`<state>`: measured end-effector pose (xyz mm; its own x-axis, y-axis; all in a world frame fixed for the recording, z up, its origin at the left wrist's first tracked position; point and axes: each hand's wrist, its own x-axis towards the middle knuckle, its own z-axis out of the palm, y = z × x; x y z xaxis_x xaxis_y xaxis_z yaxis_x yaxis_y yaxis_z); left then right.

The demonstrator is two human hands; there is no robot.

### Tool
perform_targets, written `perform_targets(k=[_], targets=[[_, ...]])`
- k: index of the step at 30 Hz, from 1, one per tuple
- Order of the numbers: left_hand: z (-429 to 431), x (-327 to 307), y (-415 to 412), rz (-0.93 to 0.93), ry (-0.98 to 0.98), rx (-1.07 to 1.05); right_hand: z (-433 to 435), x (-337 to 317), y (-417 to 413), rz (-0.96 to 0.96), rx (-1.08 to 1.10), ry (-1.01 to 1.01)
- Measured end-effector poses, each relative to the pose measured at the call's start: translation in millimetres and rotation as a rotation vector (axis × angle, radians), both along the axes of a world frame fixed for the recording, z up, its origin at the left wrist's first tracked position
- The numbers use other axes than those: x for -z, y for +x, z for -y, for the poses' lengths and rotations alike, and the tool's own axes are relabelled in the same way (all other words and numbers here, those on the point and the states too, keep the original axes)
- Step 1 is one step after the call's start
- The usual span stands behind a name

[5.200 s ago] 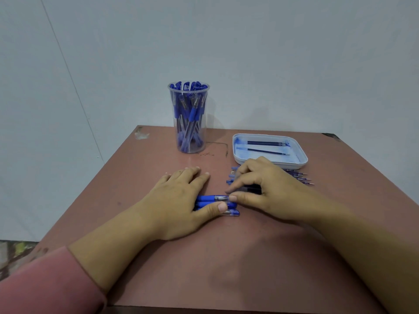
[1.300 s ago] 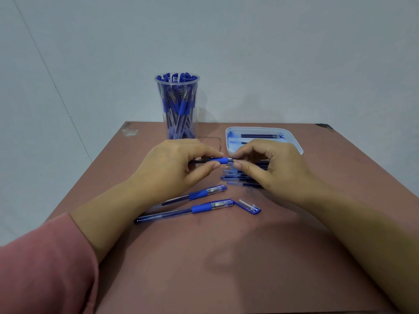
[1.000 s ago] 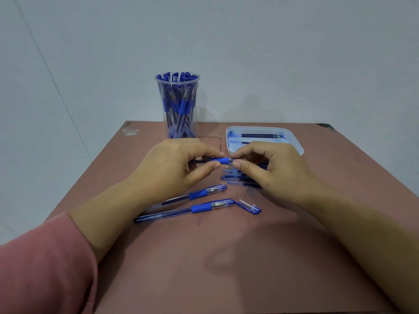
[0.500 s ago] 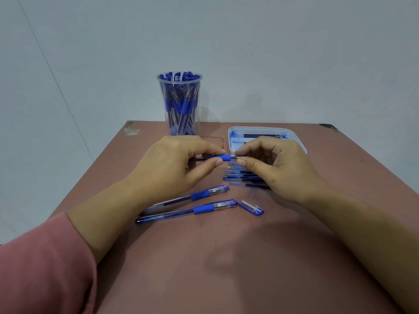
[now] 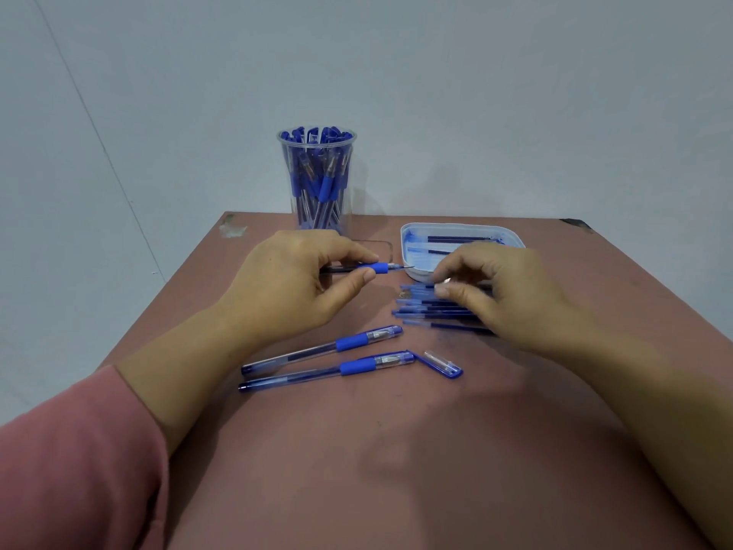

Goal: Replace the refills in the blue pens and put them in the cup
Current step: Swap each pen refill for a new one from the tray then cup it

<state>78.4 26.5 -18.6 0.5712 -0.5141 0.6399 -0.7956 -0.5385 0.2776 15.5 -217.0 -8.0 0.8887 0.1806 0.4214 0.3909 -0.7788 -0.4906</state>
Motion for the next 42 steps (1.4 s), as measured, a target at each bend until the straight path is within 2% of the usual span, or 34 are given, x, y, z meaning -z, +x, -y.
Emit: perform_targets(k=[4,8,11,16,21,28,33,38,42], targets=[[-0.5,0.6,1.5,-0.002,0.009,0.0,-8.9,-0.5,-1.6,-0.158,-0.201,-0.343],[-0.4,1.1,1.7,-0.008,0.016,0.014,-14.9,2.4,2.2,-0.127,-0.278,-0.468],[-0.5,1.1,1.7,-0.018,0.02,0.02,-11.3,1.3,1.7,-0.119,-0.258,-0.359],[0.7,1.2,1.3,-0.027,0.013,0.048,-2.3,-1.0,3.2,0.167,-0.13,-0.095],[3.5,0.9,-2.3,-0.035,-0.008,0.083,-10.3,5.3,6.2,0.16,-0.127,0.003],[2.5,-1.0,-3.3,-0.044,0.009,0.052,4.8,3.6,4.3,0.103,-0.04,0.011],[4.5,-0.3,-5.7,-0.051,0.029,0.057,-7.0,1.9,2.8,0.092,-0.135,0.022],[3.0,-0.4,-4.6,-0.054,0.037,0.048,3.9,2.3,5.5,0.104,-0.074,0.003],[5.2,-0.3,-7.2,-0.068,0.05,0.053,-2.7,1.7,6.3,0.114,-0.137,-0.033]])
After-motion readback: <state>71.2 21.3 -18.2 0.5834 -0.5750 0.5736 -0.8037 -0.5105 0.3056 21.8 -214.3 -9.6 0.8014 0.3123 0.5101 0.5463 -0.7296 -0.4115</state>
